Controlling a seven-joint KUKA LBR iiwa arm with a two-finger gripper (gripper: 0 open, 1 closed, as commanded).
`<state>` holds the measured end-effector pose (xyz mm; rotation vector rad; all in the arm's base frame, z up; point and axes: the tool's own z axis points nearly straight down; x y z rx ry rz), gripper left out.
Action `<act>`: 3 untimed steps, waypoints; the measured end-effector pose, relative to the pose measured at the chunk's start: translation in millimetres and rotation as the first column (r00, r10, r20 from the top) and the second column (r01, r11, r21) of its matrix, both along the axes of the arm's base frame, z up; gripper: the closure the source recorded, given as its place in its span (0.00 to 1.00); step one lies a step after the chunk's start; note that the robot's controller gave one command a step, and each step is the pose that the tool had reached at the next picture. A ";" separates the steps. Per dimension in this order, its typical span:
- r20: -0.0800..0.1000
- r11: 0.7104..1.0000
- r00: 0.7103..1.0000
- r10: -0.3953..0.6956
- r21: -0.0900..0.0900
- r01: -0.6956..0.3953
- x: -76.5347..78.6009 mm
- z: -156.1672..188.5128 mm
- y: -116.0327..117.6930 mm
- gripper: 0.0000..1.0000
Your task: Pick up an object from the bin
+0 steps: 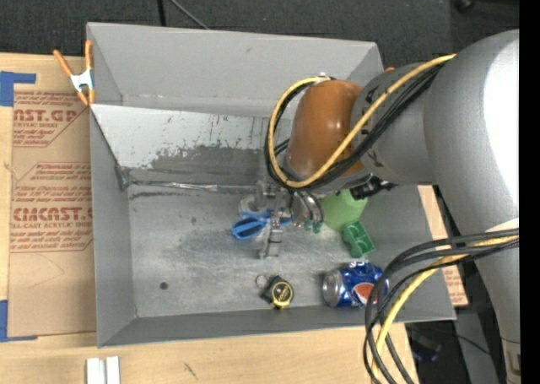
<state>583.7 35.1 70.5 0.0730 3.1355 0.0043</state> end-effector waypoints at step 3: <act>0.002 1.000 1.000 0.001 -0.001 -0.001 3.9 59.6 1.1 1.00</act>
Offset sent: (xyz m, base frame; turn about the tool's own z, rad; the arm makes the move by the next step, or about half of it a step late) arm 0.0000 0.0000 0.0000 0.0000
